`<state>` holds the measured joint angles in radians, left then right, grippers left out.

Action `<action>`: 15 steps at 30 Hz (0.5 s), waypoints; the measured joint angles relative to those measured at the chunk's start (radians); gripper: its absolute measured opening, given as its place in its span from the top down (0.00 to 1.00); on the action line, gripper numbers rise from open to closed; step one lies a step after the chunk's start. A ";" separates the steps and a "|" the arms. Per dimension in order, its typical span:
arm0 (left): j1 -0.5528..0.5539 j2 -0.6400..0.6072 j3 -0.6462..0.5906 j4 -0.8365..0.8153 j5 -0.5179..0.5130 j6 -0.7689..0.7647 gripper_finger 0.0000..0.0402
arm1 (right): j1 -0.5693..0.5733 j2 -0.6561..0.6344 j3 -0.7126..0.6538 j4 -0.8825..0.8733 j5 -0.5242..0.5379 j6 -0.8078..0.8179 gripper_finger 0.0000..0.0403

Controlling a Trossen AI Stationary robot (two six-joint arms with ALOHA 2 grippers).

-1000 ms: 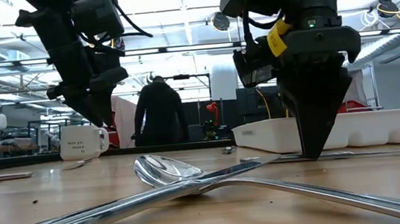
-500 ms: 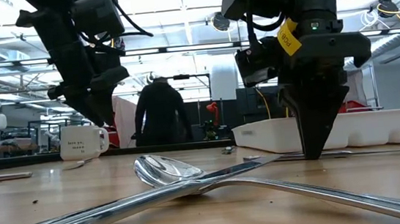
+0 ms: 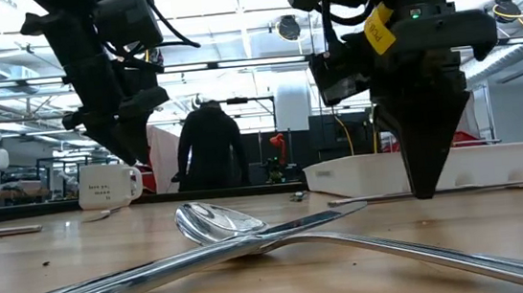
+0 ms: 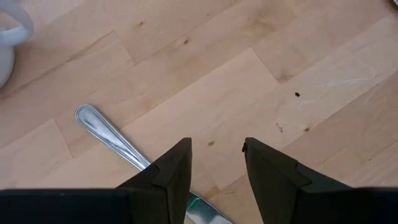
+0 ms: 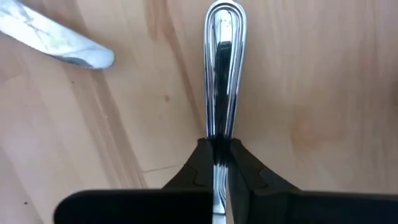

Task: Sort silverware
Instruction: Put the knife in the left section of the silverware tray

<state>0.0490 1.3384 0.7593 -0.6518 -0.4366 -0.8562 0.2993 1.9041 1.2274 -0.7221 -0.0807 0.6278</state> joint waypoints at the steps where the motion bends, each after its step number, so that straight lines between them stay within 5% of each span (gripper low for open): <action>1: 0.000 0.000 0.000 0.000 0.000 0.000 0.61 | 0.000 0.000 0.003 -0.007 0.000 0.003 1.00; 15: 0.000 0.000 0.000 0.000 0.000 0.006 0.61 | -0.019 -0.009 0.165 -0.144 0.023 -0.055 1.00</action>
<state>0.0490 1.3384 0.7593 -0.6521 -0.4366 -0.8505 0.2806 1.8952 1.3923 -0.8665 -0.0574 0.5729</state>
